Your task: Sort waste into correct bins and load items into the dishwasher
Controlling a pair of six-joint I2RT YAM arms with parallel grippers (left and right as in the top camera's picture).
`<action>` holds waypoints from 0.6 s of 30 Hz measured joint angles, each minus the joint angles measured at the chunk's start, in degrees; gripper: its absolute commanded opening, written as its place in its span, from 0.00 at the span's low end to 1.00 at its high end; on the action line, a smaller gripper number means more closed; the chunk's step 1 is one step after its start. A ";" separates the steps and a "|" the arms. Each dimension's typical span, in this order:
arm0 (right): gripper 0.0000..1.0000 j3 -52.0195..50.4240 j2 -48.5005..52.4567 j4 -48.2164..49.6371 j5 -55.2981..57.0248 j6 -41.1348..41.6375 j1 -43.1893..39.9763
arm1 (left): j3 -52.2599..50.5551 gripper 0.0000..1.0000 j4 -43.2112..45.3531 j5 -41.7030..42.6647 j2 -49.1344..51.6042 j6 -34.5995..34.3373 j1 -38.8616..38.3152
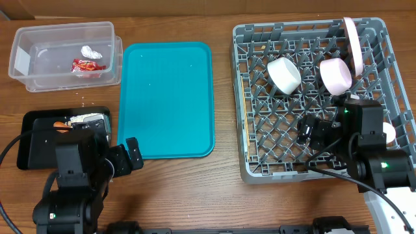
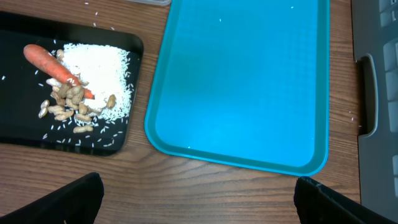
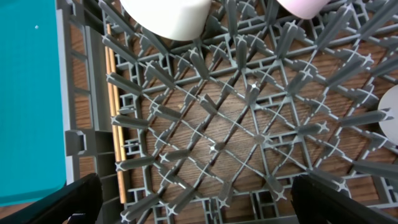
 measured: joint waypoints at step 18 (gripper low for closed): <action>1.00 -0.22 4.42 0.00 0.39 -0.04 0.07 | 0.00 1.00 0.00 -0.15 1.11 0.00 0.00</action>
